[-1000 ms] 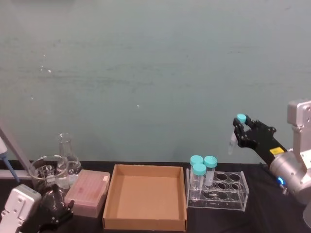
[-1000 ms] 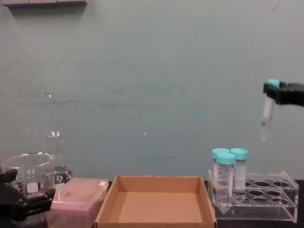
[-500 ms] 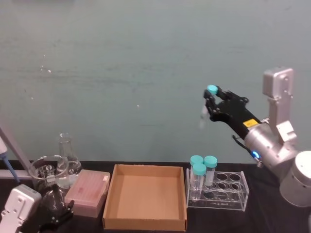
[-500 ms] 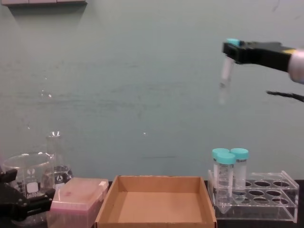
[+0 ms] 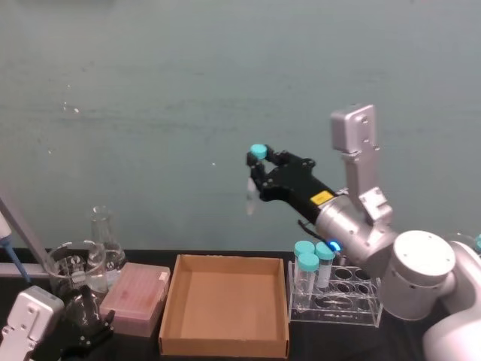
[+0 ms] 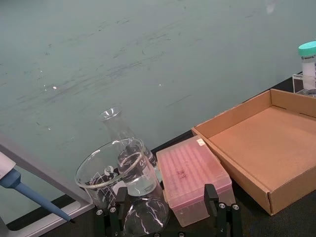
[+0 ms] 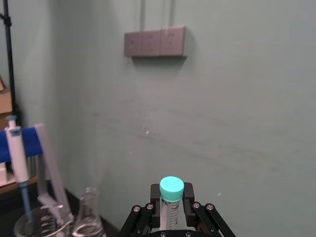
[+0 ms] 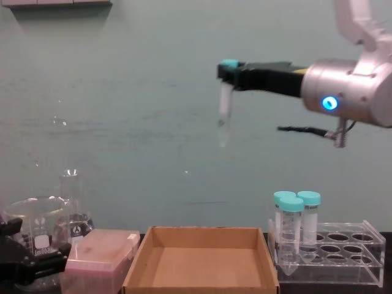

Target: Use the right hand to move the test tube from the test tube rack into the box.

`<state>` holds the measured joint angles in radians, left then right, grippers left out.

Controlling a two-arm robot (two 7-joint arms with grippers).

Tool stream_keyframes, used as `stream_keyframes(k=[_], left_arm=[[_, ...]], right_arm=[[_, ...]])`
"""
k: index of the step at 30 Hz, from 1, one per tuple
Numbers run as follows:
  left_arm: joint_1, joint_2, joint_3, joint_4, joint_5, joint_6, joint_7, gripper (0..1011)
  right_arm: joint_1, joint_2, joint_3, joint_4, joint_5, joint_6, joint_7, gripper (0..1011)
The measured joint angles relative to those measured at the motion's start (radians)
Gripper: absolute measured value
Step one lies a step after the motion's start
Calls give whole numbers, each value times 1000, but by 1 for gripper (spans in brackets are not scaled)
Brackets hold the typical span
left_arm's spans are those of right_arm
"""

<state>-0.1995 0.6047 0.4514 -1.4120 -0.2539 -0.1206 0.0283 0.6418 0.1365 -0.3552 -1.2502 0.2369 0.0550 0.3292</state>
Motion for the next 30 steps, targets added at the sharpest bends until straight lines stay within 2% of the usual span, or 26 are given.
stream_keyframes(k=[6, 12, 19, 30], left_arm=[[0, 0, 0, 0, 0, 0, 0, 1000], [0, 0, 0, 0, 0, 0, 0, 1000], [0, 0, 0, 0, 0, 0, 0, 1000], [0, 0, 0, 0, 0, 0, 0, 1000]], right_arm=[[20, -32, -32, 54, -15, 26, -6, 269], [49, -72, -55, 145, -27, 74, -23, 269], [69, -106, -75, 226, -59, 77, -44, 269], [71, -107, -76, 227, -61, 75, -46, 269]])
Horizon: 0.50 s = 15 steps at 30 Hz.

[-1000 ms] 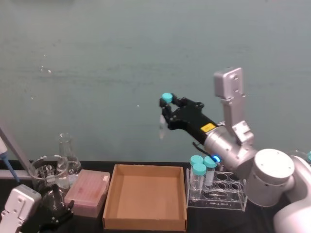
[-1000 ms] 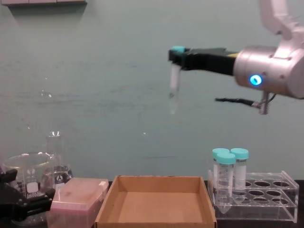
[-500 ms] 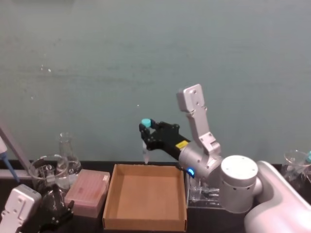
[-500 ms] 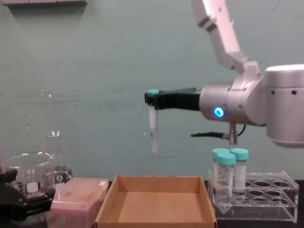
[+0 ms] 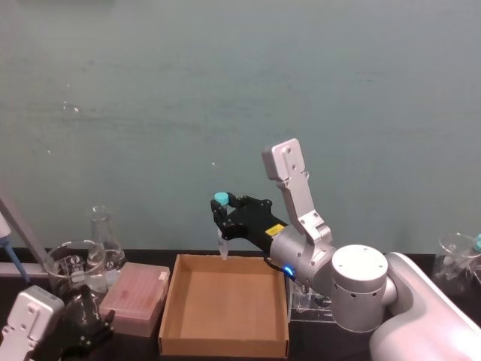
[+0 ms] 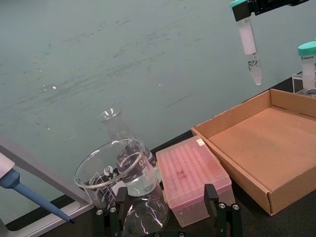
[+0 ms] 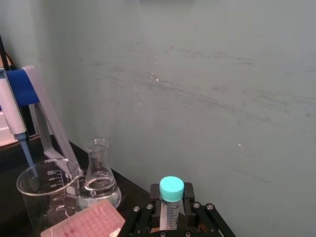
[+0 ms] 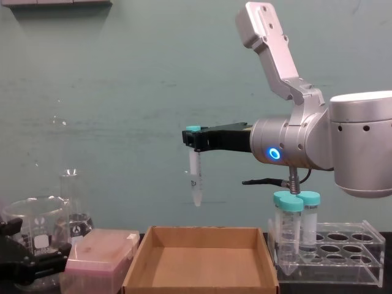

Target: Use the right hand to move the test tube from the test tube rack into the box.

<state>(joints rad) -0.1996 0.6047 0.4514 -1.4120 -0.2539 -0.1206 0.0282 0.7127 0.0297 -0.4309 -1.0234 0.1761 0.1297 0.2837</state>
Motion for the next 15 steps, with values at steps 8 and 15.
stream_keyframes(k=[8, 15], left_arm=[[0, 0, 0, 0, 0, 0, 0, 1000], [0, 0, 0, 0, 0, 0, 0, 1000]], right_arm=[[-2, 1, 1, -5, 3, 1, 0, 479], [-2, 2, 2, -7, 4, 2, 0, 691]])
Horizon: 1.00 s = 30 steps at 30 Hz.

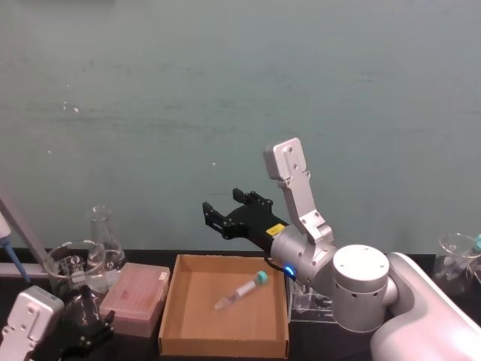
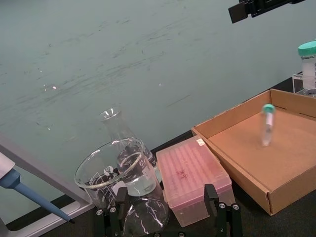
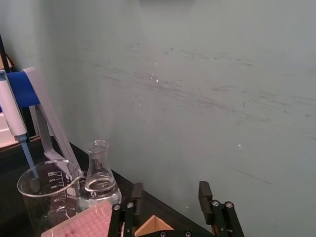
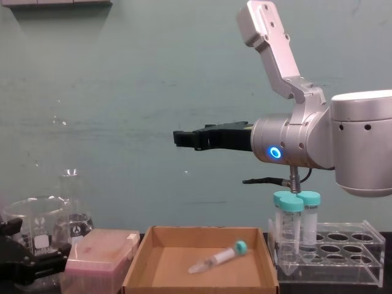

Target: Use the right hand to move the test tube from the test tube rack into the box.

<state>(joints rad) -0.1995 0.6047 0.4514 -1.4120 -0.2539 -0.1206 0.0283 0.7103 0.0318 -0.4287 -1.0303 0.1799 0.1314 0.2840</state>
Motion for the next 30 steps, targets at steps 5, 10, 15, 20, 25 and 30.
stream_keyframes(k=[5, 10, 15, 20, 25, 30], left_arm=[[0, 0, 0, 0, 0, 0, 0, 1000], [0, 0, 0, 0, 0, 0, 0, 1000], [0, 0, 0, 0, 0, 0, 0, 1000], [0, 0, 0, 0, 0, 0, 0, 1000], [0, 0, 0, 0, 0, 0, 0, 1000], [0, 0, 0, 0, 0, 0, 0, 1000]], right_arm=[[0, 0, 0, -1, 0, 0, 0, 825], [-1, 1, 0, -1, 1, 0, 0, 977], [-1, 1, 0, -2, 1, 0, 0, 1002], [-18, 11, 1, -22, -7, -3, 5, 1003], [-44, 23, 16, -66, -6, -24, 12, 1002], [-90, 44, 50, -155, 3, -58, -5, 1003]])
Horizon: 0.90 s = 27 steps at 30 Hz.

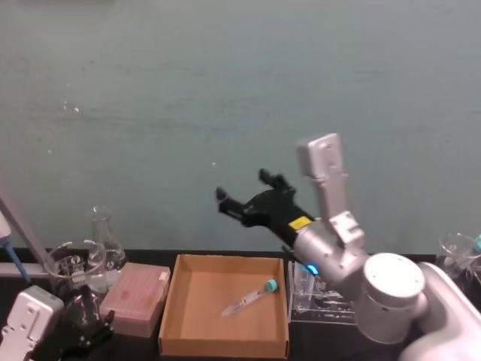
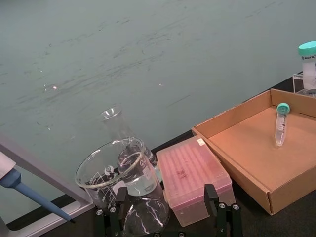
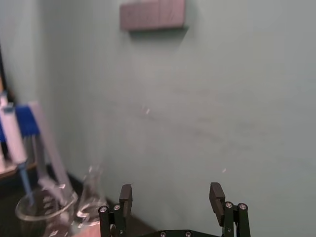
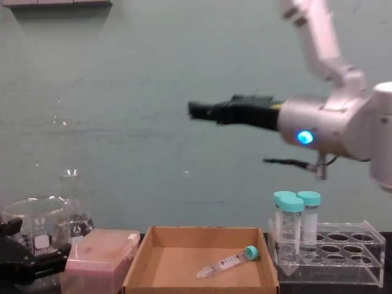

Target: Use the right hand to move the test tube from the test tube rack into the box.

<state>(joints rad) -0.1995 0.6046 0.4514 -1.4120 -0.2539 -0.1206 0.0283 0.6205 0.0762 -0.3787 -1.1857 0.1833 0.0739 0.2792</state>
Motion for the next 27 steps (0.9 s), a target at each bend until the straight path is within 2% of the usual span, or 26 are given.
stream_keyframes(k=[5, 8, 12, 16, 17, 22, 27], left_arm=[[0, 0, 0, 0, 0, 0, 0, 1000], [0, 0, 0, 0, 0, 0, 0, 1000], [0, 0, 0, 0, 0, 0, 0, 1000], [0, 0, 0, 0, 0, 0, 0, 1000], [0, 0, 0, 0, 0, 0, 0, 1000], [0, 0, 0, 0, 0, 0, 0, 1000], [0, 0, 0, 0, 0, 0, 0, 1000]], right_arm=[[-90, 47, 69, -135, 11, -25, -49, 1002], [-122, 62, 97, -167, 11, -23, -70, 1003], [-155, 80, 137, -186, 8, -7, -101, 1003], [-175, 86, 168, -187, -3, 34, -131, 1003], [-182, 86, 178, -187, -4, 60, -140, 1003], [-214, 80, 201, -201, -13, 120, -164, 1002], [-240, 76, 210, -212, -25, 143, -169, 1003]])
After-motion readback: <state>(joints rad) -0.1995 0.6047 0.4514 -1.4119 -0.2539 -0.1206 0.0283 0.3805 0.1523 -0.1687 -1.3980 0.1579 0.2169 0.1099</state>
